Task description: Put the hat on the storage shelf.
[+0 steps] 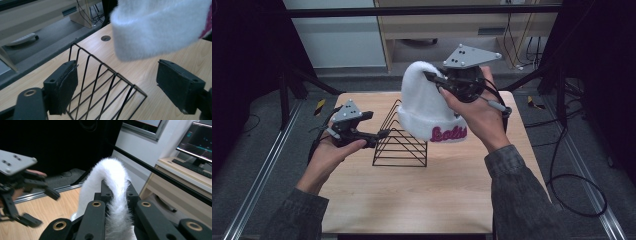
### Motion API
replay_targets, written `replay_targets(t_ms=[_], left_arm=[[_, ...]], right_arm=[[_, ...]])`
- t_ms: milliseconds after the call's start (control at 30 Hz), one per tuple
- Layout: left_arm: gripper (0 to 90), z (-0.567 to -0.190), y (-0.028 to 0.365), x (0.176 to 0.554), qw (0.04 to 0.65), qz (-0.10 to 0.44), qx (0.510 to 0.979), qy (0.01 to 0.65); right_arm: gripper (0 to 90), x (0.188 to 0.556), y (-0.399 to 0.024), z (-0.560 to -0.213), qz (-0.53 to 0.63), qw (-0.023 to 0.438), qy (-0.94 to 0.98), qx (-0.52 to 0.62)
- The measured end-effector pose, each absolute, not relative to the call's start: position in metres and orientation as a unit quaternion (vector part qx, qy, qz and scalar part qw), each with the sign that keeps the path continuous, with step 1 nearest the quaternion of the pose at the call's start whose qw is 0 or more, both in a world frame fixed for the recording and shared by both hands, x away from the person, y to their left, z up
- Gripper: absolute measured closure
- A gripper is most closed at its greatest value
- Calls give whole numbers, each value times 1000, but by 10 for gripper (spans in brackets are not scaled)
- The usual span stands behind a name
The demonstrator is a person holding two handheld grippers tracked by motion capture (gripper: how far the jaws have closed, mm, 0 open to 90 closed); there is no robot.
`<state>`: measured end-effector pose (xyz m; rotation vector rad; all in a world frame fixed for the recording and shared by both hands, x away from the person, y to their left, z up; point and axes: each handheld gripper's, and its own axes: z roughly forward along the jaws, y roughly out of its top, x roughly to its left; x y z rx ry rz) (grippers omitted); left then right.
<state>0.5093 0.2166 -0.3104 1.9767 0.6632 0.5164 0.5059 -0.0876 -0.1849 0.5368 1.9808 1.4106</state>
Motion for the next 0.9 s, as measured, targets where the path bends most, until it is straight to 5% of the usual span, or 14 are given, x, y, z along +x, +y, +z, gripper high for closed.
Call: replay_targets(t_ms=[367,467,667,900], left_arm=[[271,-309,205,523,485,178,809,279],[365,-310,204,526,492,159,806,287],[708,-308,201,527,487,171,809,281],[762,-304,198,521,468,238,803,281]], right_arm=[[825,508,-59,-182,552,300,757,181],[825,507,-57,-183,551,296,759,178],[825,508,-57,-185,550,296,762,173],[825,513,-65,-190,550,298,759,181]])
